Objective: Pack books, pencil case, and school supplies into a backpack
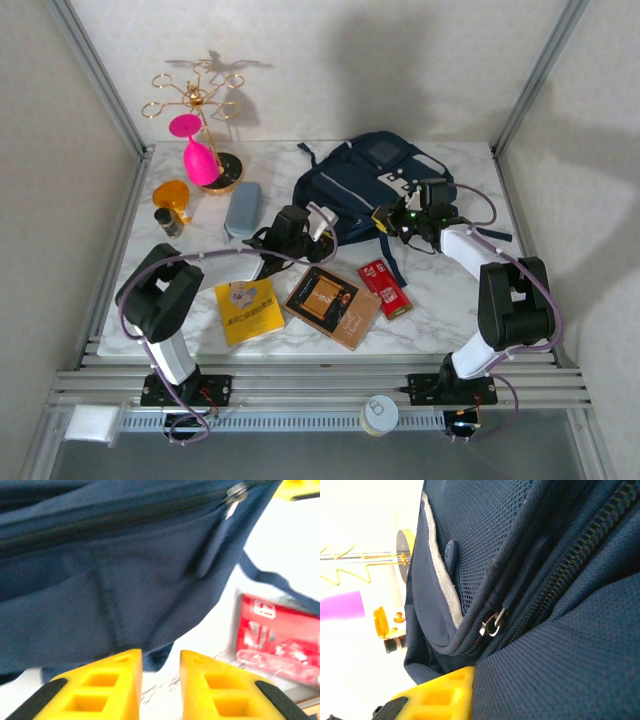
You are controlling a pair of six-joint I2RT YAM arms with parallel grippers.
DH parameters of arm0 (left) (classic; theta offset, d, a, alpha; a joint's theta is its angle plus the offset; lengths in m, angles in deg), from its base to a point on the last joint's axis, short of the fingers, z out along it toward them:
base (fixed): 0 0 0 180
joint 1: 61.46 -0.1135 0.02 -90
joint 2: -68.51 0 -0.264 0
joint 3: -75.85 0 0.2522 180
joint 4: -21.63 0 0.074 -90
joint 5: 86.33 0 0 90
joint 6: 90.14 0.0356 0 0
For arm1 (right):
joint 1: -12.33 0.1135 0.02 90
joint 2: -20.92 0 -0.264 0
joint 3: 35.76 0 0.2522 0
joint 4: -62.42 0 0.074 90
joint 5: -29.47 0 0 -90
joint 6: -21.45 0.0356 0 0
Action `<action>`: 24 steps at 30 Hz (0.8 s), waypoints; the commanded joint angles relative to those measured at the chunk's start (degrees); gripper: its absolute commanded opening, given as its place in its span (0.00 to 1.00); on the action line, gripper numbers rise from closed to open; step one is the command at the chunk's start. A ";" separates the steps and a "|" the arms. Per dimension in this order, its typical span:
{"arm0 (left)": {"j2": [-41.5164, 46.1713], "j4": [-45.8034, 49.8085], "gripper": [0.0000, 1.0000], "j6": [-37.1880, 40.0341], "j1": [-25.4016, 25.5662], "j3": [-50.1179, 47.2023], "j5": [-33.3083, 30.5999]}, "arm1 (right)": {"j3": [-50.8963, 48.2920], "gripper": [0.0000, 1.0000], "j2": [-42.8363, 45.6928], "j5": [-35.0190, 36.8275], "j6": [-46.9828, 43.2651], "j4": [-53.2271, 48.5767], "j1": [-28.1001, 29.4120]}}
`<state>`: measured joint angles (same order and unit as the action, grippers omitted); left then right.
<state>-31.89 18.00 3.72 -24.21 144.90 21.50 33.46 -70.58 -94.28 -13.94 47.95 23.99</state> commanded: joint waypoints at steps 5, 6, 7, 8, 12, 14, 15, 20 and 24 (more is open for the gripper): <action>-1.47 -2.17 0.33 0.08 -0.34 8.27 6.03 | 3.38 0.14 1.66 -5.11 0.41 4.43 0.12; -2.45 -1.88 0.34 0.02 -0.34 9.01 6.57 | 3.58 0.14 1.67 -5.16 0.41 4.20 0.16; -3.33 -1.60 0.34 0.25 -0.26 9.97 7.05 | 3.55 0.15 1.75 -5.01 0.32 4.01 0.12; -4.18 0.05 0.34 0.50 -0.13 11.03 7.62 | 3.67 0.15 1.77 -4.91 0.32 3.96 0.12; -5.57 1.81 0.35 2.23 0.79 11.69 8.70 | 3.94 0.16 1.33 -5.32 0.41 3.87 0.18; -5.69 2.18 0.35 2.38 0.89 11.28 8.50 | 4.28 0.16 1.09 -5.38 0.43 3.80 0.12; -5.60 2.31 0.35 2.43 0.89 10.96 8.40 | 4.36 0.16 1.06 -5.36 0.46 3.79 0.15; -4.19 0.53 0.37 2.06 0.89 7.94 7.86 | 4.57 0.17 1.06 -5.12 0.63 3.86 0.15; -5.91 0.11 0.37 1.59 0.96 9.74 6.37 | 4.60 0.17 1.07 -4.81 0.59 4.14 0.12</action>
<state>-37.09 18.94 4.83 -23.66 153.62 28.27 35.15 -70.58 -96.67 -13.50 47.95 23.99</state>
